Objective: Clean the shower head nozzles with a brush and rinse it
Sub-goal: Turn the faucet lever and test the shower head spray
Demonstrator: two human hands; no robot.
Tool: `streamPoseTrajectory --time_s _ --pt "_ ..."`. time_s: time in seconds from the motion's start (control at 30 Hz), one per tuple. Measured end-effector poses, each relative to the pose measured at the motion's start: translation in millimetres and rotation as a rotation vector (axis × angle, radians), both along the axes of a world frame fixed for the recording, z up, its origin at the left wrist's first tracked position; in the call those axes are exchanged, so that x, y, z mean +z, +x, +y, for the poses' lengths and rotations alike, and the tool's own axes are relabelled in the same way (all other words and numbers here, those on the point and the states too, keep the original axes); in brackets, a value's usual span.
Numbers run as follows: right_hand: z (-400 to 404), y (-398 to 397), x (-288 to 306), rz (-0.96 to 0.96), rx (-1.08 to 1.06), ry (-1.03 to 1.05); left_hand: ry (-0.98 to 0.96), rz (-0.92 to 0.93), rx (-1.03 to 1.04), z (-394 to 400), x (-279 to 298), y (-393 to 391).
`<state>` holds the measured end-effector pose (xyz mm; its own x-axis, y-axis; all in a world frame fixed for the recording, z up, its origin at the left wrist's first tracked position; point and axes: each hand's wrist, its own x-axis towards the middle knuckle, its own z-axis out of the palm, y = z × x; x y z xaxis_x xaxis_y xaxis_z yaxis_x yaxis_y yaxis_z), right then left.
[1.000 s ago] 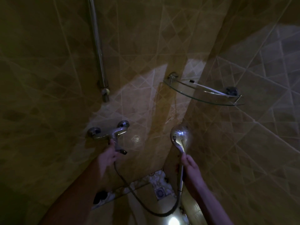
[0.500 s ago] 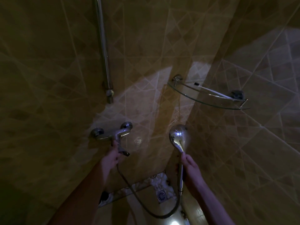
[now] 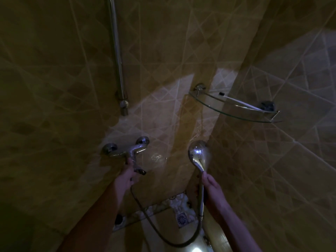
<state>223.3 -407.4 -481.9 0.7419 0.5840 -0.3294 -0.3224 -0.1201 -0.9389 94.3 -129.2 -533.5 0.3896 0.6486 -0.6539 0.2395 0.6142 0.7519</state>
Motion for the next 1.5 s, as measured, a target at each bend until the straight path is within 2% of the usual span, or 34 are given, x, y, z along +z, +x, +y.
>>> streamPoseTrajectory --time_s 0.17,0.87,1.5 --pt "-1.4 4.0 0.4 0.004 0.03 0.005 -0.041 -0.039 0.023 -1.5 -1.5 2.4" --pt "2.4 5.2 -1.9 0.023 0.031 0.022 0.01 0.007 0.004 -0.1 -2.1 -0.8" --pt "-3.3 10.6 -14.9 -0.043 0.046 -0.052 0.04 -0.011 0.021 -0.4 -6.7 1.5"
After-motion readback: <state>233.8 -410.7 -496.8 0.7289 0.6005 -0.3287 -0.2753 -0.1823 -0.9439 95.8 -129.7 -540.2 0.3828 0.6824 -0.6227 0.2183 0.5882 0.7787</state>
